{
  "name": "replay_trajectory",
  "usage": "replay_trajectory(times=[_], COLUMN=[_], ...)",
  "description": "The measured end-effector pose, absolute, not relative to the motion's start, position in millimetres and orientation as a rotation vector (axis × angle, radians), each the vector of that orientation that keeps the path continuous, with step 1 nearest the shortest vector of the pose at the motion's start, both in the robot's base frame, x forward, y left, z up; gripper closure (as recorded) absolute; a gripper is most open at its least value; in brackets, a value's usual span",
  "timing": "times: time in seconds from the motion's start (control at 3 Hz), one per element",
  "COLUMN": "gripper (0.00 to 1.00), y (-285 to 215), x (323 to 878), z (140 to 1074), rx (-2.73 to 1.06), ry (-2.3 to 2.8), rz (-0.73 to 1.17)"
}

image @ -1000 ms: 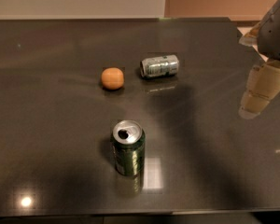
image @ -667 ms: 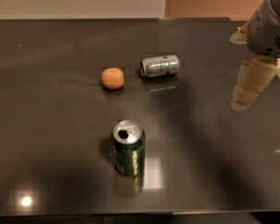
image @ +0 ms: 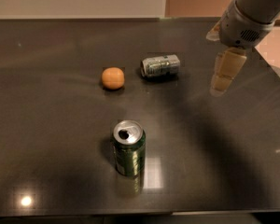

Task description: Place 7up can upright

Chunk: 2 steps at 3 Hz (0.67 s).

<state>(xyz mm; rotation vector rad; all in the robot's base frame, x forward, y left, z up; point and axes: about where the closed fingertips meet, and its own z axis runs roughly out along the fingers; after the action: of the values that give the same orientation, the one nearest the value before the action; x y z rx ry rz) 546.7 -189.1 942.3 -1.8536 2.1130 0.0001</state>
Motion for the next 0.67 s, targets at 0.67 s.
replay_trajectory(times=[0.67], gripper=[0.00], y=[-158], x=[611], z=[919], rx=[-1.985], ry=[2.063], rz=[0.018])
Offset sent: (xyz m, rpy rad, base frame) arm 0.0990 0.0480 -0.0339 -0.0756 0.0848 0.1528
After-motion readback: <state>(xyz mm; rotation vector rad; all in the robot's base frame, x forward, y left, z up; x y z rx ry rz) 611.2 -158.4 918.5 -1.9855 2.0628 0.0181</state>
